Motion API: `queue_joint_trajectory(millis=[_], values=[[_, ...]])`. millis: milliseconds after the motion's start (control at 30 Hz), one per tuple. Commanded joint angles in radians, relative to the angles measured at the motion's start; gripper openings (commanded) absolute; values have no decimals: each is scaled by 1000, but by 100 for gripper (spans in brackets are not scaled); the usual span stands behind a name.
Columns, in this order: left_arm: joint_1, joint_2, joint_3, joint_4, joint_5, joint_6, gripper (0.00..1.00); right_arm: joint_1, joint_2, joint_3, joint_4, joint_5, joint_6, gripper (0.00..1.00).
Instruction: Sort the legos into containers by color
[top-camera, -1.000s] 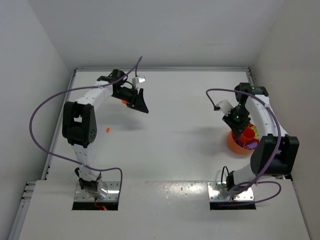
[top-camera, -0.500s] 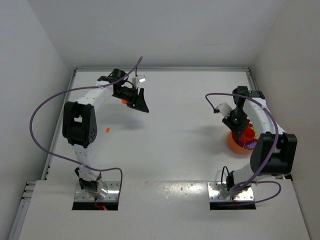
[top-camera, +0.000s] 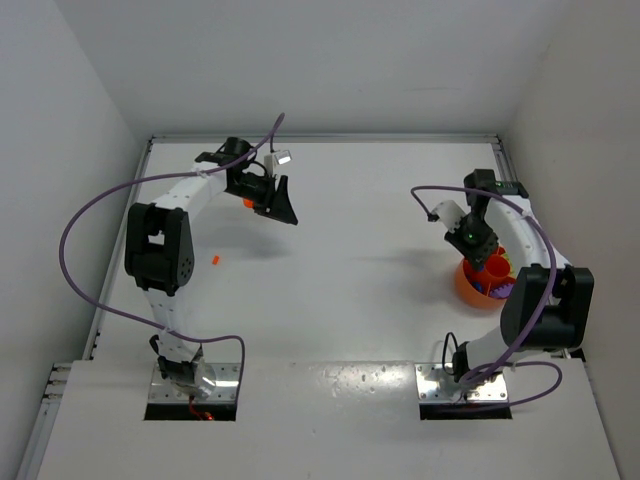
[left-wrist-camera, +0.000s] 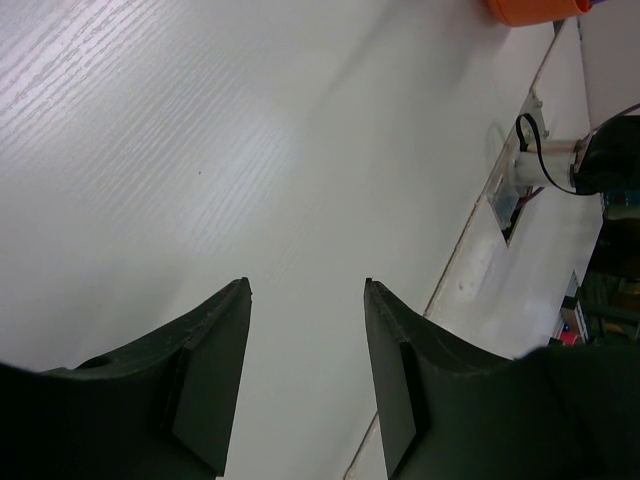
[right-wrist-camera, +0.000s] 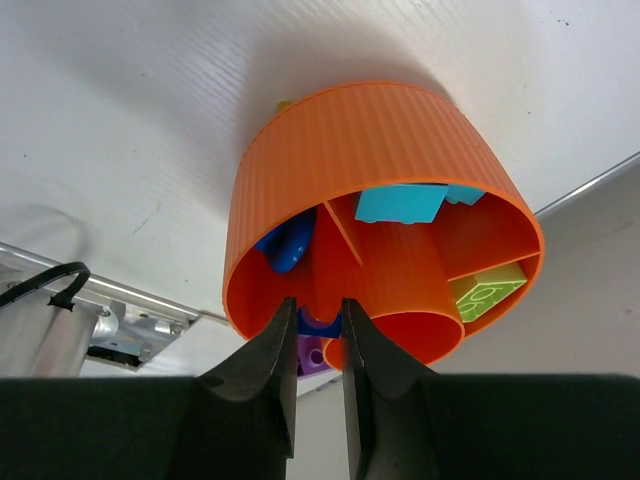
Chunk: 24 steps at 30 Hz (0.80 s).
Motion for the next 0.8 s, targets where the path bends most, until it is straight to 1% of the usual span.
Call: queue_joint_trajectory(millis=[0, 67, 100, 133, 300, 500, 600, 633, 667, 733, 767], values=[[-10, -19, 11, 14, 9, 1, 54, 6, -6, -2, 22, 27, 15, 17], [-10, -10, 20, 14, 9, 1, 54, 6, -6, -2, 13, 27, 15, 20], [-10, -10, 20, 14, 9, 1, 54, 6, -6, 8, 2, 18, 15, 26], [-10, -10, 20, 14, 9, 1, 54, 6, -6, 9, 2, 18, 15, 27], [-10, -1, 20, 14, 18, 1, 54, 6, -6, 9, -7, 9, 15, 27], [-10, -1, 20, 23, 18, -8, 54, 6, -6, 27, -16, -11, 6, 30], [-1, -22, 20, 58, -85, -37, 54, 6, -15, 77, -26, -54, 19, 30], [8, -22, 20, 77, -175, -88, 56, 6, -15, 94, -26, -83, 30, 30], [17, -22, 34, 101, -215, -108, 56, 6, -3, 114, -26, -100, 44, 30], [39, -12, 74, 101, -292, -137, 59, 15, 45, 185, -39, -155, 102, 30], [51, -3, 96, 101, -385, -146, 59, 26, 63, 211, -39, -174, 124, 30]])
